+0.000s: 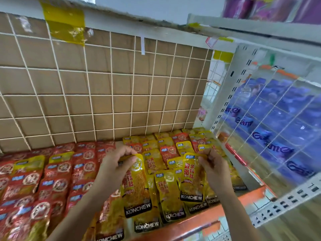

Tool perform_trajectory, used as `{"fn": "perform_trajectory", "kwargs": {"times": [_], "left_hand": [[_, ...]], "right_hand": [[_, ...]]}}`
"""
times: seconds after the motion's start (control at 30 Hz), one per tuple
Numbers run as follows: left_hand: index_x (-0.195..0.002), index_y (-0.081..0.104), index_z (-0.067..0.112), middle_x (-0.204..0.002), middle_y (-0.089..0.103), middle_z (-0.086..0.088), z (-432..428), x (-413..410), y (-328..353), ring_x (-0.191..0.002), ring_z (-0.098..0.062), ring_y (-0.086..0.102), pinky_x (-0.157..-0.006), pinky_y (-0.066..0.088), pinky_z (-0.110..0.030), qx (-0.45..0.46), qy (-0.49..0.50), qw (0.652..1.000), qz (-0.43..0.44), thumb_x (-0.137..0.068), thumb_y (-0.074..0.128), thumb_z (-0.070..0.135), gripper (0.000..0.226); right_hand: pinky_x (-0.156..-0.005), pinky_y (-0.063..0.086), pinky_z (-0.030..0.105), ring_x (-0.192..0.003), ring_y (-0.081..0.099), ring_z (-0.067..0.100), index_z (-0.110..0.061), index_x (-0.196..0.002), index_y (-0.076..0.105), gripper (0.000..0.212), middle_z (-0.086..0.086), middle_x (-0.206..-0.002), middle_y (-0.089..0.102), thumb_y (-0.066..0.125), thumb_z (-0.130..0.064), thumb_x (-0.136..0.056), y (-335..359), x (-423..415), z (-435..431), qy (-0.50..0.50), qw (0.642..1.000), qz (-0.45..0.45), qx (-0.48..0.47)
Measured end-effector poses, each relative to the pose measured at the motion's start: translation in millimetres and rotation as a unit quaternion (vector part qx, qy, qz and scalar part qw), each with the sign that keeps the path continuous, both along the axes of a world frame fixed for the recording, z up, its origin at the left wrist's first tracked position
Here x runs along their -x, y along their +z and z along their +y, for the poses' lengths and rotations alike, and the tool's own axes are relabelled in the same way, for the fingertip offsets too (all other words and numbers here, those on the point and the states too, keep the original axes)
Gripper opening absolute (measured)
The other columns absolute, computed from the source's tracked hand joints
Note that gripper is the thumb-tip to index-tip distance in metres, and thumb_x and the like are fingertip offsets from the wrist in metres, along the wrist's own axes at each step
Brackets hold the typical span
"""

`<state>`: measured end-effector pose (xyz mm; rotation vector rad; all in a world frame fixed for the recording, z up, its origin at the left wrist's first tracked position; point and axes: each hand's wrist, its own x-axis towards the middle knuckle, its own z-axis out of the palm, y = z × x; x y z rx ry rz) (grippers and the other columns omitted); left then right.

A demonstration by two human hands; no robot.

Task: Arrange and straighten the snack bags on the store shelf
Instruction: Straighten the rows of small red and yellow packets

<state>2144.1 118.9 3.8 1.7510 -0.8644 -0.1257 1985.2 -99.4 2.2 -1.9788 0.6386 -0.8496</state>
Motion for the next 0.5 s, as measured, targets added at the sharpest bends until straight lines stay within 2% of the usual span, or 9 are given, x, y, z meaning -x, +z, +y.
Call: {"fn": "perform_trajectory", "kwargs": {"times": [0.13,0.23,0.27,0.3,0.33,0.4,0.43,0.5], "left_hand": [[-0.08,0.061,0.019,-0.07,0.064,0.005,-19.8,12.7,-11.2,-0.066,-0.006,0.059,-0.059,0.043,-0.013,-0.039,0.002,0.999,0.026,-0.087,0.06,0.003,0.017],[-0.08,0.06,0.027,-0.075,0.066,0.004,-30.4,17.9,-22.5,-0.072,-0.019,0.062,-0.067,0.05,-0.037,-0.091,0.024,0.995,0.032,-0.087,0.061,0.007,0.021],[-0.081,0.06,0.029,-0.078,0.067,0.004,-32.8,18.8,-25.8,-0.074,-0.022,0.063,-0.069,0.051,-0.04,-0.106,0.031,0.993,0.032,-0.087,0.061,0.008,0.022],[-0.082,0.059,0.031,-0.08,0.067,0.006,-34.9,19.6,-28.3,-0.075,-0.018,0.063,-0.069,0.052,-0.039,-0.117,0.036,0.992,0.03,-0.087,0.06,0.008,0.023],[-0.083,0.058,0.033,-0.081,0.066,0.009,-35.9,20.1,-30.5,-0.076,-0.01,0.063,-0.068,0.052,-0.03,-0.126,0.041,0.991,0.028,-0.087,0.061,0.009,0.025],[-0.083,0.057,0.037,-0.084,0.064,0.017,-36.9,20.5,-32.1,-0.078,0.007,0.06,-0.066,0.046,-0.01,-0.133,0.052,0.99,0.019,-0.087,0.061,0.008,0.029],[-0.084,0.056,0.037,-0.085,0.063,0.02,-37.0,20.2,-32.4,-0.079,0.011,0.058,-0.066,0.044,-0.007,-0.137,0.058,0.989,0.016,-0.086,0.061,0.008,0.03],[-0.085,0.055,0.037,-0.086,0.062,0.02,-36.5,20.9,-34.5,-0.079,0.008,0.058,-0.066,0.045,-0.008,-0.153,0.066,0.986,0.009,-0.086,0.062,0.008,0.029]], "right_hand": [[-0.044,0.037,0.018,-0.043,0.047,0.004,-0.015,-0.077,0.056,0.021,-0.007,-0.05,0.055,0.053,0.004,-0.087,-8.1,5.4,-19.4,0.031,0.999,0.032,-0.001],[-0.052,0.044,0.027,-0.052,0.053,0.014,-0.026,-0.078,0.056,0.026,-0.003,-0.057,0.058,0.057,-0.002,-0.087,-23.1,4.8,-33.5,0.044,0.995,0.085,0.027],[-0.055,0.045,0.025,-0.056,0.054,0.014,-0.028,-0.077,0.055,0.028,-0.003,-0.059,0.058,0.058,-0.003,-0.087,-27.9,3.5,-36.7,0.052,0.993,0.102,0.031],[-0.056,0.042,0.018,-0.059,0.054,0.01,-0.03,-0.077,0.053,0.03,-0.005,-0.062,0.057,0.058,-0.003,-0.086,-31.2,1.5,-38.4,0.06,0.991,0.112,0.038],[-0.057,0.039,0.013,-0.061,0.054,0.006,-0.031,-0.077,0.051,0.031,-0.008,-0.065,0.057,0.059,-0.002,-0.086,-34.6,-0.6,-39.2,0.067,0.99,0.118,0.046],[-0.059,0.038,0.016,-0.065,0.054,0.003,-0.034,-0.077,0.049,0.033,-0.011,-0.069,0.057,0.059,-0.004,-0.086,-41.3,-5.2,-39.1,0.083,0.986,0.133,0.049],[-0.06,0.038,0.018,-0.067,0.055,0.001,-0.035,-0.077,0.048,0.032,-0.01,-0.07,0.059,0.059,-0.006,-0.086,-45.4,-6.8,-39.2,0.091,0.985,0.143,0.044],[-0.061,0.038,0.016,-0.071,0.056,0.002,-0.033,-0.08,0.049,0.026,-0.01,-0.076,0.061,0.059,-0.01,-0.088,-51.4,-9.5,-39.8,0.099,0.982,0.156,0.041]]}}
